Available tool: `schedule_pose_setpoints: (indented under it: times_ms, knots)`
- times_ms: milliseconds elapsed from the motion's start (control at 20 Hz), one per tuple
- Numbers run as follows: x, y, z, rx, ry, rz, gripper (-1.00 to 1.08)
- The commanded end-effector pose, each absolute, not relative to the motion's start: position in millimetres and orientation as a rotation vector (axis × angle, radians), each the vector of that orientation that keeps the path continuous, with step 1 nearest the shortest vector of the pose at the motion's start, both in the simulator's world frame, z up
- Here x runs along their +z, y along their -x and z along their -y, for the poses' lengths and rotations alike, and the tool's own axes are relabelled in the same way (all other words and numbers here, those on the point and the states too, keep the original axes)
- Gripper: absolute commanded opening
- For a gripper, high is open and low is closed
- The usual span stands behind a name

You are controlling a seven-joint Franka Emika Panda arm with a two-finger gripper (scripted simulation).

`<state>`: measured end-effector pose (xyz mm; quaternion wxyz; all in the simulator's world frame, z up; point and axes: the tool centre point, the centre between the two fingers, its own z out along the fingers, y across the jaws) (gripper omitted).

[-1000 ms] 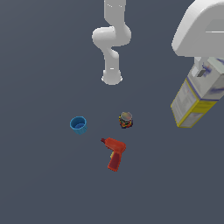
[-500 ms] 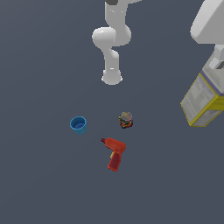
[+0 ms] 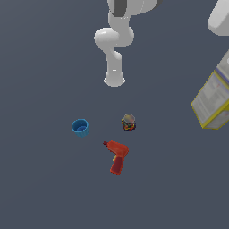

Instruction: Pick up a designated object from a clutter of objects.

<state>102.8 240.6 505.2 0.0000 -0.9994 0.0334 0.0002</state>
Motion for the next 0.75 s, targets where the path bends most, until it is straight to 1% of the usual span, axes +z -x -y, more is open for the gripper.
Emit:
schedule_pose_setpoints:
  times_ms: [0, 700]
  knots:
    - [507.3, -103.7, -241.9, 0.000, 3.140, -0.105, -1.00]
    - [510.0, -105.2, -243.6, 0.000, 3.140, -0.105, -1.00]
